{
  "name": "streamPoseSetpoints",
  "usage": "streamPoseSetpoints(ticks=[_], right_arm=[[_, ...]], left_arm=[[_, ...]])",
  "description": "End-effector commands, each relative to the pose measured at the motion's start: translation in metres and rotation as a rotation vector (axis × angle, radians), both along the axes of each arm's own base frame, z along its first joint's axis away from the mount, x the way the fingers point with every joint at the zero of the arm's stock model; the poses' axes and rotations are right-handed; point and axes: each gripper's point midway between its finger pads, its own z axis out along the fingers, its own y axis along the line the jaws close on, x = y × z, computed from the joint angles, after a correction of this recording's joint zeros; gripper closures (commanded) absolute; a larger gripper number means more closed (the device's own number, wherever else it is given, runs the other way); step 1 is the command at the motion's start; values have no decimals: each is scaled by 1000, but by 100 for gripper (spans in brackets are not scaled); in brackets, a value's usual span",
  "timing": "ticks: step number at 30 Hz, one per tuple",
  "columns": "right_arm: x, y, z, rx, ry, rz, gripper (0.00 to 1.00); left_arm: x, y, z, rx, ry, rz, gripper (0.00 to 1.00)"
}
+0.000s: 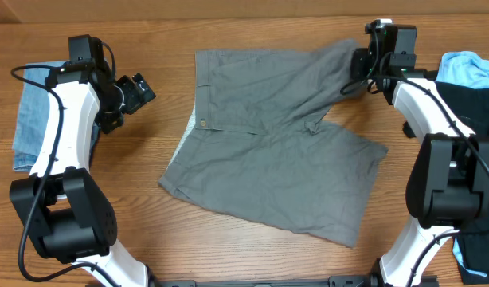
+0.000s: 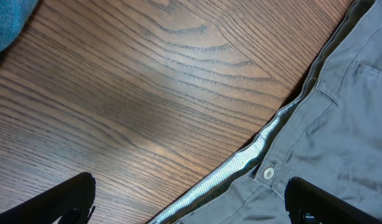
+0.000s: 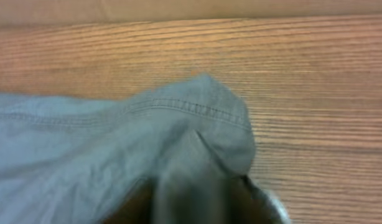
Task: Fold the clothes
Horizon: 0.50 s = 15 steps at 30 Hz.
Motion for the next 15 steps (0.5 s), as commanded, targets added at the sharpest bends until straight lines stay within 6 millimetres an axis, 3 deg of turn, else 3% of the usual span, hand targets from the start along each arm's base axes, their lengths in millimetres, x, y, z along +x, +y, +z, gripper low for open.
streamPoseSetpoints(ticks=[1, 3, 6, 9, 12, 15], right_arm=[[10, 1, 21, -3, -45, 9, 0], [11, 1, 36, -4, -53, 9, 0], [5, -15, 60, -19, -50, -38, 0], [-19, -43, 68, -47, 26, -111, 0], [-59, -78, 45, -52, 200, -194, 0], [-90, -102, 5, 21, 361, -231, 11]], left_arm=[[2, 0, 7, 2, -16, 20, 0], [1, 1, 7, 3, -15, 20, 0], [1, 1, 7, 3, -15, 21, 0], [2, 1, 7, 3, -16, 21, 0], [1, 1, 7, 3, -16, 21, 0], [2, 1, 7, 3, -16, 21, 0]])
